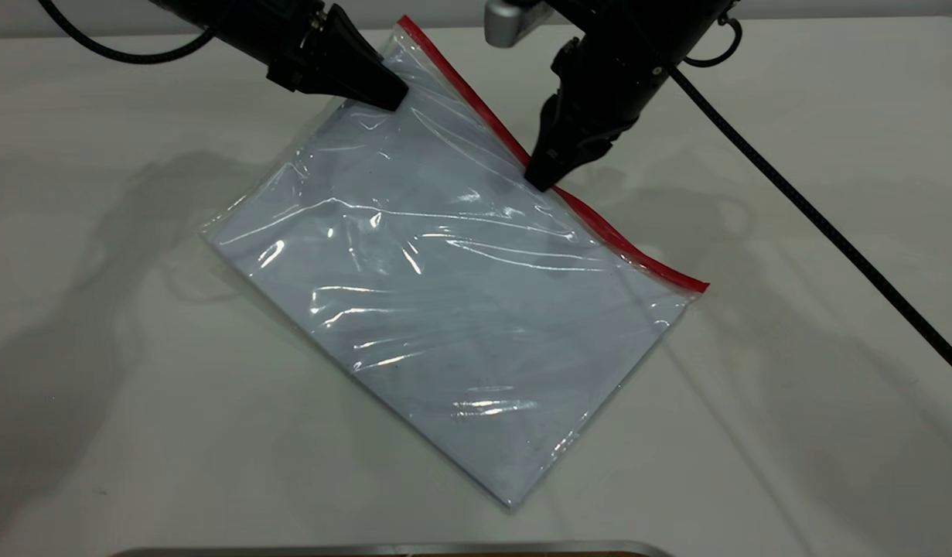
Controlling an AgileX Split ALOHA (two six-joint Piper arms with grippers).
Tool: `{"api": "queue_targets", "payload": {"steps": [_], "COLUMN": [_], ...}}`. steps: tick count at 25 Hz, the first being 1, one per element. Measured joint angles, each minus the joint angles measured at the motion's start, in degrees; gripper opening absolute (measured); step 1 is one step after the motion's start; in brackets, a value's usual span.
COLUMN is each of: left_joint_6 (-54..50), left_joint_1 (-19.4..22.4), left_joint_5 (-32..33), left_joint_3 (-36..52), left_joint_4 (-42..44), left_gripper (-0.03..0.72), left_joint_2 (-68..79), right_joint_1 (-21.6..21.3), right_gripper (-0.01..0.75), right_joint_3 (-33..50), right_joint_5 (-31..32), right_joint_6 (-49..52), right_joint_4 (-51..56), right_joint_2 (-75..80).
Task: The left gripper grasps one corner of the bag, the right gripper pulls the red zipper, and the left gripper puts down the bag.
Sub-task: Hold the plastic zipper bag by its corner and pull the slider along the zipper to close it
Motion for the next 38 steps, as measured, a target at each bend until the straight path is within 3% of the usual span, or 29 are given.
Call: {"api": "queue_targets", "payload": {"steps": [10,18,23,29,34,38], "left_joint_6": [-1.27,-3.31,-5.39,-8.54,-11.29,-13.79], "left_joint_1": [2.66,2.8,2.8,2.67,2.04,1.05], "left_joint_5": [0.05,-0.06,-0.01,0.22,-0.95,-1.84], "left_joint_3": [0.0,0.0,0.0,0.0,0.0,0.0], "left_joint_4": [0.69,5.26,7.83,10.79,12.82,13.06], "left_gripper": [0.052,0.052,0.052,0.053,0.082,0.198], "left_joint_2": [0.0,-0.05,-0.05,-0.05,-0.05,-0.16], "right_joint_1": [-0.34,-0.34,-0.34,-0.34,-0.55,-0.55], "right_gripper": [0.066,0.069,0.072,0.086,0.211,0.385], "right_joint_3": [0.07,0.07,0.07,0.07,0.07,0.07], "right_joint_5": [4.36,15.24,21.01,21.33,21.53,20.61], "right_joint_6": [10.73,21.01,25.73,26.6,26.6,26.65], "right_joint_4": [-15.58,-27.35,-31.76,-31.45,-29.7,-27.86], "right_joint_2": [0.3,0.3,0.3,0.3,0.3,0.3]}}
